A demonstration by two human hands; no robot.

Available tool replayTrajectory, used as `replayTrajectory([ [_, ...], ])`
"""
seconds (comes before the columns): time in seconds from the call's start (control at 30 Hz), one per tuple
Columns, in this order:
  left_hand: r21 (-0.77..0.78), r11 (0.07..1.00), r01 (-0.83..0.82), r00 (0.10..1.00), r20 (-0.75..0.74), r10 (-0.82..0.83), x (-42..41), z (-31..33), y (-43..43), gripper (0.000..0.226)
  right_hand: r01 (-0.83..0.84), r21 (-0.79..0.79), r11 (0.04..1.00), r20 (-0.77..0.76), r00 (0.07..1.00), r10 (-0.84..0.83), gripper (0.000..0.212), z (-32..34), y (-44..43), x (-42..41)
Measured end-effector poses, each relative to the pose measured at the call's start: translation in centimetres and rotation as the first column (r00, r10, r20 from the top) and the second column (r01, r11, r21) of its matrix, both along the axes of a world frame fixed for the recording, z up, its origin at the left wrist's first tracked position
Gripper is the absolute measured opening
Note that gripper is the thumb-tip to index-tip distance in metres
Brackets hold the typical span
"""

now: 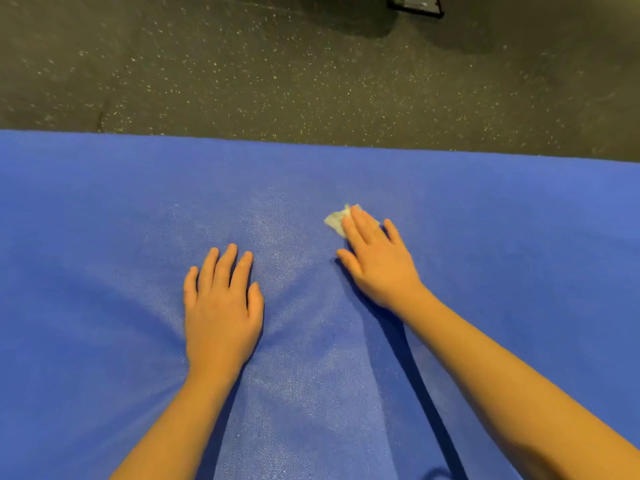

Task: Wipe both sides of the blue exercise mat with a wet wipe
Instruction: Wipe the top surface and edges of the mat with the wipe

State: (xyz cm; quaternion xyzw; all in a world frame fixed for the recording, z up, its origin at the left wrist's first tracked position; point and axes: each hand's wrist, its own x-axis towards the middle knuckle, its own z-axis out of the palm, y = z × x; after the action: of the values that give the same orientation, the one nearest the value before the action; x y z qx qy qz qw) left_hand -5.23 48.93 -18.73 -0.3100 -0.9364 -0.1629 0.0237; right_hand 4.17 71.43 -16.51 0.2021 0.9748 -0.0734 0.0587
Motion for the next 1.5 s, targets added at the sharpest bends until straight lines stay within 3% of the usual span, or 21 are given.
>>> replayTrajectory([
  [0.1, -0.005, 1.000, -0.001, 1.000, -0.002, 0.001, -0.1, 0.0, 0.1, 0.051, 0.286, 0.006, 0.958, 0.011, 0.958, -0.286, 0.063, -0.2, 3.4, -3.0],
  [0.17, -0.004, 1.000, 0.000, 1.000, -0.003, 0.000, -0.1, 0.0, 0.1, 0.051, 0.358, -0.069, 0.931, -0.013, 0.933, -0.359, 0.063, -0.5, 3.1, -5.2],
  [0.23, -0.003, 1.000, -0.001, 1.000, -0.008, 0.001, -0.1, 0.0, 0.1, 0.051, 0.187, -0.116, 0.975, -0.055, 0.979, -0.195, 0.068, -0.4, 1.5, -5.7],
  [0.33, -0.005, 1.000, 0.000, 1.000, -0.007, 0.000, -0.1, 0.1, 0.2, 0.051, -0.069, -0.041, 0.997, -0.023, 0.997, 0.068, 0.075, -0.1, 1.3, -3.9],
  [0.43, -0.003, 1.000, -0.006, 1.000, -0.002, 0.006, 0.0, 0.1, 0.2, 0.051, 0.136, 0.036, 0.990, 0.011, 0.991, -0.136, 0.058, -0.2, 4.7, -5.4],
  [0.53, -0.005, 1.000, -0.005, 1.000, -0.006, 0.005, -0.1, 0.0, 0.2, 0.051, 0.345, -0.067, 0.936, -0.009, 0.938, -0.346, 0.060, -0.1, 4.8, -9.2],
  [0.63, -0.003, 1.000, -0.008, 1.000, -0.006, 0.008, 0.0, 0.1, 0.1, 0.050, 0.087, -0.150, 0.985, -0.059, 0.994, -0.097, 0.061, 0.0, 2.3, -9.8],
  [0.7, -0.001, 1.000, -0.008, 1.000, -0.004, 0.008, 0.0, 0.1, 0.2, 0.050, -0.021, -0.047, 0.999, -0.014, 1.000, 0.021, 0.062, -0.1, 2.7, -8.6],
  [0.8, -0.005, 1.000, -0.014, 1.000, -0.003, 0.014, -0.1, 0.1, 0.2, 0.050, 0.215, 0.152, 0.965, 0.042, 0.974, -0.224, 0.059, -0.2, 5.7, -9.7],
  [0.87, -0.009, 1.000, -0.011, 1.000, -0.007, 0.011, -0.1, 0.0, 0.2, 0.050, 0.412, 0.094, 0.906, 0.070, 0.905, -0.419, 0.060, 0.0, 6.3, -11.7],
  [0.9, -0.011, 1.000, -0.009, 1.000, -0.010, 0.009, -0.1, -0.1, 0.1, 0.050, 0.436, 0.036, 0.899, 0.046, 0.898, -0.438, 0.061, 0.1, 5.9, -12.5],
  [1.0, -0.016, 1.000, -0.013, 1.000, -0.018, 0.013, -0.1, -0.2, 0.2, 0.049, 0.150, -0.090, 0.985, -0.059, 0.986, -0.156, 0.061, 0.1, 3.4, -13.2],
  [1.07, -0.018, 1.000, -0.019, 1.000, -0.023, 0.018, 0.0, -0.1, 0.3, 0.049, -0.013, -0.066, 0.998, -0.029, 1.000, 0.011, 0.063, -0.1, 3.5, -11.8],
  [1.1, -0.018, 1.000, -0.019, 1.000, -0.024, 0.018, 0.0, -0.1, 0.3, 0.049, 0.009, -0.001, 1.000, 0.001, 1.000, -0.009, 0.063, -0.3, 4.4, -11.3],
  [1.17, -0.017, 1.000, -0.018, 1.000, -0.025, 0.017, -0.1, -0.1, 0.4, 0.050, 0.229, 0.106, 0.968, 0.043, 0.971, -0.234, 0.064, -0.3, 6.1, -11.4],
  [1.23, -0.022, 1.000, -0.018, 1.000, -0.024, 0.017, -0.1, -0.1, 0.4, 0.050, 0.405, 0.088, 0.910, 0.064, 0.909, -0.411, 0.066, -0.2, 6.0, -12.9],
  [1.3, -0.025, 1.000, -0.017, 1.000, -0.025, 0.016, -0.1, -0.2, 0.4, 0.049, 0.305, -0.041, 0.952, -0.036, 0.951, -0.306, 0.063, 0.0, 4.4, -14.8],
  [1.4, -0.030, 0.999, -0.019, 0.999, -0.027, 0.018, -0.1, -0.1, 0.4, 0.050, -0.156, -0.095, 0.983, -0.065, 0.987, 0.150, 0.063, 0.1, 1.8, -14.7],
  [1.43, -0.030, 0.999, -0.019, 0.999, -0.027, 0.018, -0.1, -0.1, 0.4, 0.050, -0.210, -0.056, 0.976, -0.020, 0.978, 0.209, 0.064, 0.0, 2.3, -14.2],
  [1.5, -0.027, 0.999, -0.018, 0.999, -0.030, 0.017, -0.1, -0.1, 0.4, 0.050, -0.091, 0.080, 0.993, 0.014, 0.996, 0.090, 0.061, -0.1, 3.7, -14.0],
])
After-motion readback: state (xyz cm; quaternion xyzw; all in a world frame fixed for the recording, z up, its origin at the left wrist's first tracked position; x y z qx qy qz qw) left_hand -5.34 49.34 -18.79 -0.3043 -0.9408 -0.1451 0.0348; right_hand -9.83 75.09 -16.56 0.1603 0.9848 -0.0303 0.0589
